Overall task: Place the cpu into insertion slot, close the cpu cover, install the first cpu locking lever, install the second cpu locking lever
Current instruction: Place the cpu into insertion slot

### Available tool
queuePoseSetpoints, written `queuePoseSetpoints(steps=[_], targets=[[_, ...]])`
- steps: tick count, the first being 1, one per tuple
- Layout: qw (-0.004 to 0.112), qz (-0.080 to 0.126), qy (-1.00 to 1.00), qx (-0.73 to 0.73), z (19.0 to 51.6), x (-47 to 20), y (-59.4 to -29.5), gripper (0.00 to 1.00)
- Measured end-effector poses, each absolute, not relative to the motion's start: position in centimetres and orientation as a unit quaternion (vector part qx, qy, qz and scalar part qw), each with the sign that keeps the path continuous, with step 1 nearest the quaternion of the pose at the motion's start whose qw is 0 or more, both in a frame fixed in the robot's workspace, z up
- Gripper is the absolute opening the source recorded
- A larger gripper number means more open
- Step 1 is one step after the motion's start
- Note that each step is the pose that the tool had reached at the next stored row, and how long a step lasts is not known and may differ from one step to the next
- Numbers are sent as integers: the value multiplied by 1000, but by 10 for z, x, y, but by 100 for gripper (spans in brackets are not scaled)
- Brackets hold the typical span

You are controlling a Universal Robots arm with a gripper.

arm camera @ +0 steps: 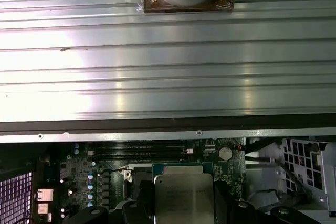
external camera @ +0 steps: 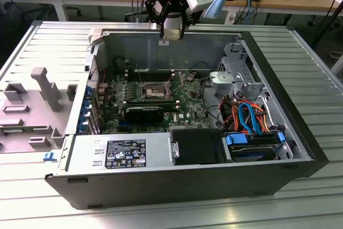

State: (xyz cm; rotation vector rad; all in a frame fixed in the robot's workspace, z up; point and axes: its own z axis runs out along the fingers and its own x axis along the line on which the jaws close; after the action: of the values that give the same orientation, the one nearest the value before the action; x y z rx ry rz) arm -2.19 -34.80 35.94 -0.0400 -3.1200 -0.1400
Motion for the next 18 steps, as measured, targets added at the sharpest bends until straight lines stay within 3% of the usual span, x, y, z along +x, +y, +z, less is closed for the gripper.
queuePoseSetpoints(steps=[18], targets=[[9, -45, -999, -13, 355, -22, -350, 55]])
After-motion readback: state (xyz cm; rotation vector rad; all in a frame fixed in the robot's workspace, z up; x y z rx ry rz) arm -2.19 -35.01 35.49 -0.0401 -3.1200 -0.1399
